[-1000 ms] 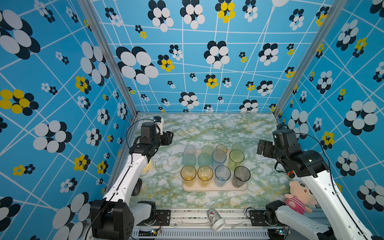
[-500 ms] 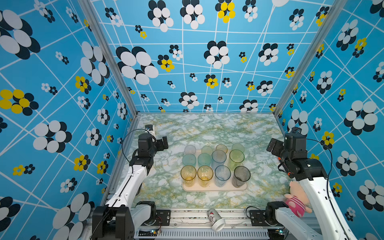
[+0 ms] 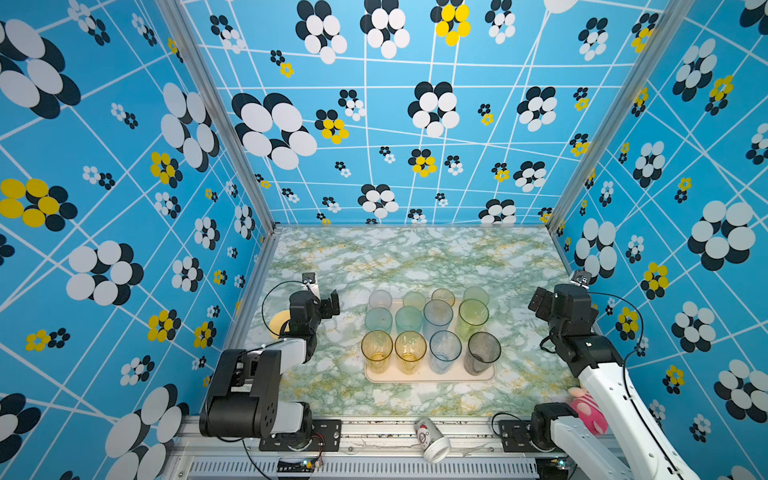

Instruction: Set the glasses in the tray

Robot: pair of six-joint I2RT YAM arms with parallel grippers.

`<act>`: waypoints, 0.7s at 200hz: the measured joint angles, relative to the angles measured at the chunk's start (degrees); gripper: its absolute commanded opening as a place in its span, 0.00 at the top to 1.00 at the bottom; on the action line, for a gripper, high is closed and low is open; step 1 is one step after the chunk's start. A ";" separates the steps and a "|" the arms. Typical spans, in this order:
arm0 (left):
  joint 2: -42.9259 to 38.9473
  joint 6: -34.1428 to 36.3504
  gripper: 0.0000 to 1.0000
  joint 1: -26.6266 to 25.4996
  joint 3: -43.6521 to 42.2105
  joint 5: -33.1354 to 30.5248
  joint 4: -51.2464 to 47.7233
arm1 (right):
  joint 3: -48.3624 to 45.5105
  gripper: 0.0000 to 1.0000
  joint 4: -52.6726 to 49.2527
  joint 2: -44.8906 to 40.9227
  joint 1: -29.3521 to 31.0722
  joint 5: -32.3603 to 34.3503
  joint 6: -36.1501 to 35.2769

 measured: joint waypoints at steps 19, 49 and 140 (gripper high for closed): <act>4.76 1.81 0.01 -0.81 -1.86 -0.39 6.64 | -4.68 0.01 6.21 0.42 -0.04 1.11 -1.29; 5.33 3.89 0.01 -2.54 -1.75 -0.35 9.40 | -11.72 0.01 18.01 2.78 -0.22 1.64 -2.97; 5.33 4.98 0.01 -2.54 -1.73 -0.39 11.93 | -17.84 0.01 57.24 33.35 -0.42 1.07 -5.84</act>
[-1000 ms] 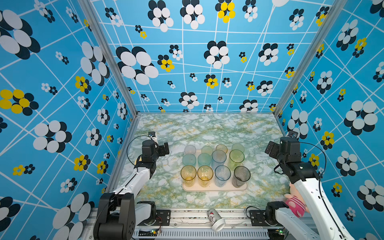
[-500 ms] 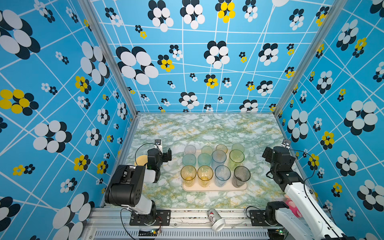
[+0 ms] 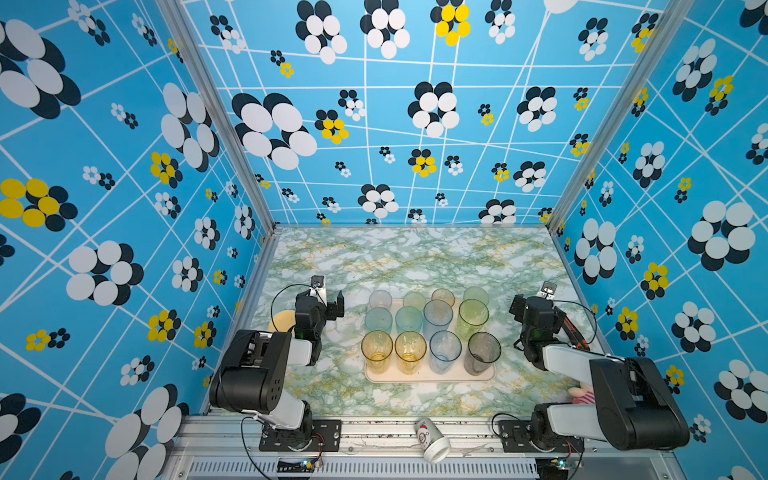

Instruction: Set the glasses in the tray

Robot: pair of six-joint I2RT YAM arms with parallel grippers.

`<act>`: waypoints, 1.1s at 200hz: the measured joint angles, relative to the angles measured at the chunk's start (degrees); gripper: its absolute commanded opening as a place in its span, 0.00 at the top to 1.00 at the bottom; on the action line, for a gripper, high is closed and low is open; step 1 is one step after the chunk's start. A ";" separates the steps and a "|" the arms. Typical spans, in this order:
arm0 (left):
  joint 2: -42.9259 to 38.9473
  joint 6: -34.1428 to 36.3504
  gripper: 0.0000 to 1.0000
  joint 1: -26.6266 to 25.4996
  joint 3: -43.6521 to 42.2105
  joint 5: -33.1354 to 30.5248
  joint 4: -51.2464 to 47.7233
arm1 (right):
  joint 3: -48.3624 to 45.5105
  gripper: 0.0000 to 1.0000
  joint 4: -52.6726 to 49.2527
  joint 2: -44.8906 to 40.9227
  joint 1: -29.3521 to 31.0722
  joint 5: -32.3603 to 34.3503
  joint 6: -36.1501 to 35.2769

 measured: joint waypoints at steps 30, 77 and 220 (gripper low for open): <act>0.00 0.00 0.01 0.00 0.00 0.00 0.00 | 2.40 0.01 2.32 3.72 0.00 -2.29 -1.73; 0.00 -0.07 0.01 0.83 1.29 1.14 -1.51 | 10.38 0.01 -0.31 6.23 0.00 -7.61 -4.48; 0.00 -0.74 0.01 1.36 2.21 2.34 -3.54 | 10.97 0.01 -3.69 6.93 0.00 -9.38 -5.79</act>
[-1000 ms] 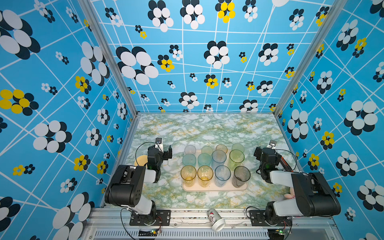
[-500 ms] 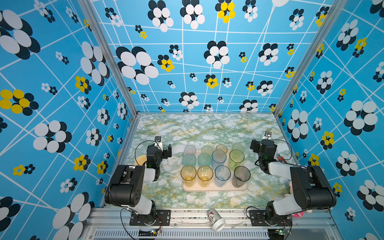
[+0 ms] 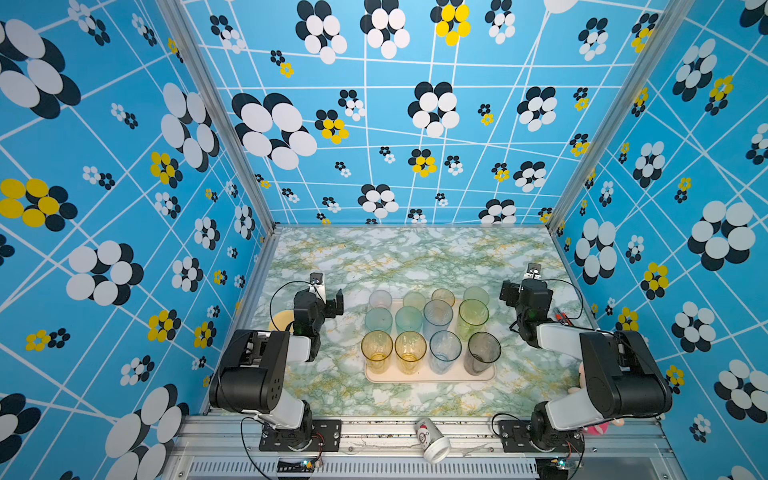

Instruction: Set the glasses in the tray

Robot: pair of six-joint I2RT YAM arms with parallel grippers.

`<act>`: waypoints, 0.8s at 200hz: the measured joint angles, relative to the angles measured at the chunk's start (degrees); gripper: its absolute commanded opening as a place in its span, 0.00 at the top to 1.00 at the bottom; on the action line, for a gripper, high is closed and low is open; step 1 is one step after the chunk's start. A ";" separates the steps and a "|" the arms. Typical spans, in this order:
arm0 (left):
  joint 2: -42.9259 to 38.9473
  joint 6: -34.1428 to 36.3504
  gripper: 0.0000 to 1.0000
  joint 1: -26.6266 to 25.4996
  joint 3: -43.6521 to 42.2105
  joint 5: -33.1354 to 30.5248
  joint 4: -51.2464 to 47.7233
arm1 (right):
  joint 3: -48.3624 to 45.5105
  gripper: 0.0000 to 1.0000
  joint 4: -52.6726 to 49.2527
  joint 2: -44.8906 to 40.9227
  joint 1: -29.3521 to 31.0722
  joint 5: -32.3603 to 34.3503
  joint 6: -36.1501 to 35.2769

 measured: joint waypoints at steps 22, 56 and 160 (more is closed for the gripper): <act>0.00 0.02 0.01 0.00 0.00 0.00 -0.02 | 0.39 0.01 -0.39 0.17 0.00 0.00 -0.13; 0.00 0.02 0.01 0.00 0.00 0.00 -0.04 | 3.28 0.01 -4.15 1.42 0.00 -0.55 -0.20; 0.00 0.00 0.01 0.35 0.02 0.04 -0.59 | 5.46 0.01 -19.67 3.15 -0.61 -1.44 0.04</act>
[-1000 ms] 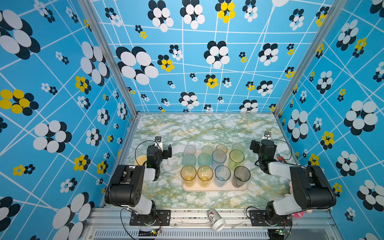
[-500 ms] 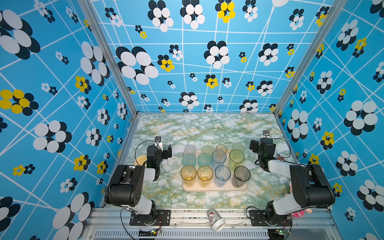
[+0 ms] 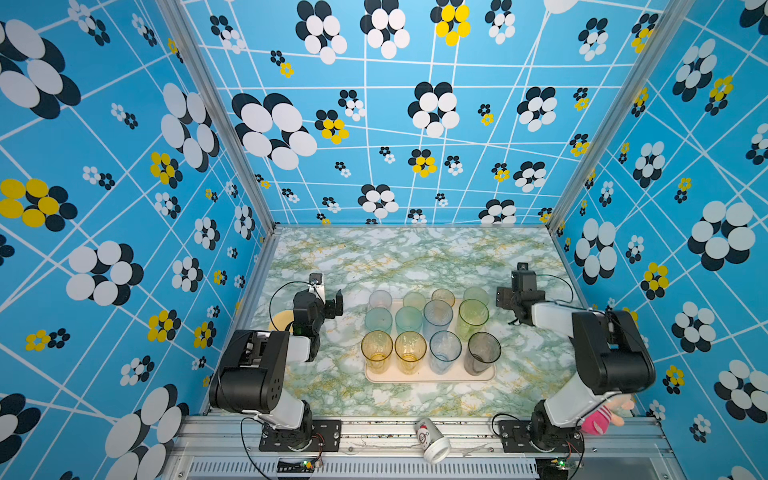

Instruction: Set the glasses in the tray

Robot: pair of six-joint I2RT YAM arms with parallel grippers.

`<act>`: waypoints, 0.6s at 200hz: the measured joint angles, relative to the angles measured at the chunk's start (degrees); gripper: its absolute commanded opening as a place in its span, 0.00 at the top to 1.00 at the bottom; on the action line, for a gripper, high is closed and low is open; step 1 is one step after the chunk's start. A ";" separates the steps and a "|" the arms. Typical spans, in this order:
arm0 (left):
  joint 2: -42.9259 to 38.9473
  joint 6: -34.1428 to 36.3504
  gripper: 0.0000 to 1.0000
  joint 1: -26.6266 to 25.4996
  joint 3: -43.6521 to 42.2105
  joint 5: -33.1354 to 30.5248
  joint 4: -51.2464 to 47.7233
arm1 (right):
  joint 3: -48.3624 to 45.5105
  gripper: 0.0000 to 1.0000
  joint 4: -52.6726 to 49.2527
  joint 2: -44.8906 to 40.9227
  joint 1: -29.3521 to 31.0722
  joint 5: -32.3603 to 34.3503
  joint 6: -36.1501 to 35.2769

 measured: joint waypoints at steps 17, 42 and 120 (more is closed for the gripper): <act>0.00 0.00 0.01 0.04 0.00 0.00 0.00 | -5.51 0.01 8.52 -2.97 -0.24 -1.66 -0.46; 0.00 0.00 0.01 0.04 0.00 0.00 0.00 | -12.68 0.01 24.44 -2.10 -0.20 -5.86 -1.90; 0.00 0.00 0.01 0.04 0.00 0.00 0.00 | -13.99 0.01 36.06 -1.46 -0.07 -8.83 -3.15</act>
